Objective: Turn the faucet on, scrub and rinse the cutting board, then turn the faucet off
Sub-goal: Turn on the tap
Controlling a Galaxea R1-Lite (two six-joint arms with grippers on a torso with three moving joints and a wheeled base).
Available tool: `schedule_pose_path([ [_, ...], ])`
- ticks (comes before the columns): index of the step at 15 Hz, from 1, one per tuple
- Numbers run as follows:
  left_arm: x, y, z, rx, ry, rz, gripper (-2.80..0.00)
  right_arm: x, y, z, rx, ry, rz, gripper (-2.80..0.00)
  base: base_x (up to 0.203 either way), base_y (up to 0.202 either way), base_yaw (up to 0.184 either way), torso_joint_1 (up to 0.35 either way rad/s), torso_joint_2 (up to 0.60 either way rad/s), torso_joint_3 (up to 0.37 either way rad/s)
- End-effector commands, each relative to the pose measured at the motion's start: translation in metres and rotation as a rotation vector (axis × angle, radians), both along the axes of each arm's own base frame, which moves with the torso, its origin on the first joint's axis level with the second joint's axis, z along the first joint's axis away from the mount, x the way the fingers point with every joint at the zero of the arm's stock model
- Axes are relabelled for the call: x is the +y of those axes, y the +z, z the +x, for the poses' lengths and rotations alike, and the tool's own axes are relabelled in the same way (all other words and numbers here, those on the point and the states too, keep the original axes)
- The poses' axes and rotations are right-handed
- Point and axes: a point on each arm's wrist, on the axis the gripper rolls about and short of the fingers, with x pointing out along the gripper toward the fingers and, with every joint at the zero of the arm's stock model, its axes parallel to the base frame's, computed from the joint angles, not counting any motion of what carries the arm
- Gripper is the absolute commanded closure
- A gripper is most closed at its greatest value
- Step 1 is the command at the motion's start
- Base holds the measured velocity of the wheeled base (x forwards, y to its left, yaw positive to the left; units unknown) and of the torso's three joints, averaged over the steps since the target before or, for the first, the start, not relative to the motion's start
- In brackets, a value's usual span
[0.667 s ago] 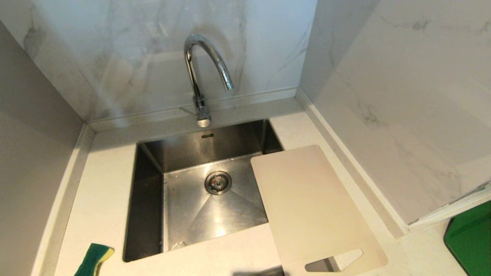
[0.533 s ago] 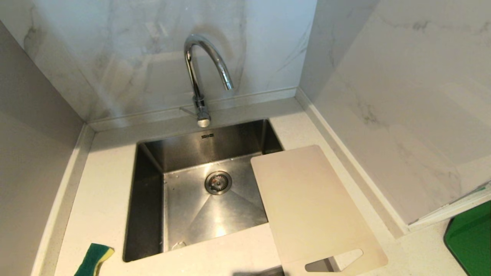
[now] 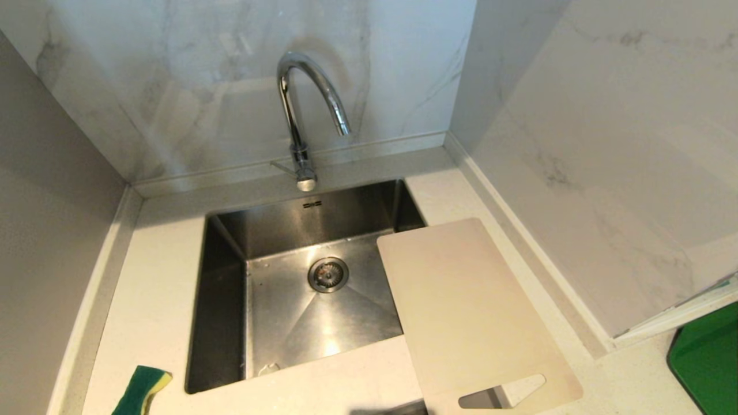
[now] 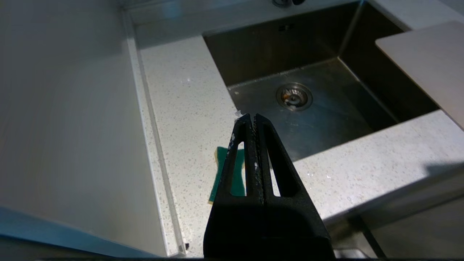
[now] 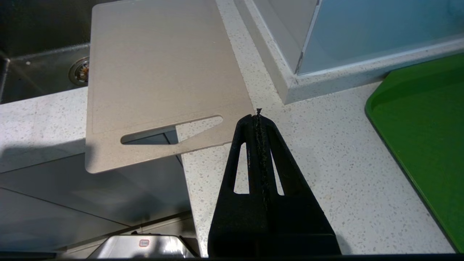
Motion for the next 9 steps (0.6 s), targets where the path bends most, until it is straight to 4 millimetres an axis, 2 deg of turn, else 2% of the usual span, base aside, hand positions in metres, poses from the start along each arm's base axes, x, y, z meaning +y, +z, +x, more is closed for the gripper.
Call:
schedule_pose_path([
  [1, 0.000, 0.030, 0.012, 0.088, -0.022, 0.014, 0.00, 0.000, 0.000, 0.000, 0.001, 0.000, 0.000, 0.00, 0.000, 0.000, 0.000, 0.000, 0.00, 0.000],
  [6, -0.002, 0.105, 0.050, 0.142, -0.075, 0.050, 0.00, 0.000, 0.000, 0.000, 0.001, 0.000, -0.001, 0.00, 0.000, 0.000, 0.000, 0.000, 0.00, 0.000],
  [9, -0.003, 0.138, 0.085, 0.186, -0.119, 0.065, 0.00, 0.000, 0.000, 0.000, 0.001, 0.000, 0.000, 0.00, 0.000, 0.000, 0.000, 0.000, 0.00, 0.000],
])
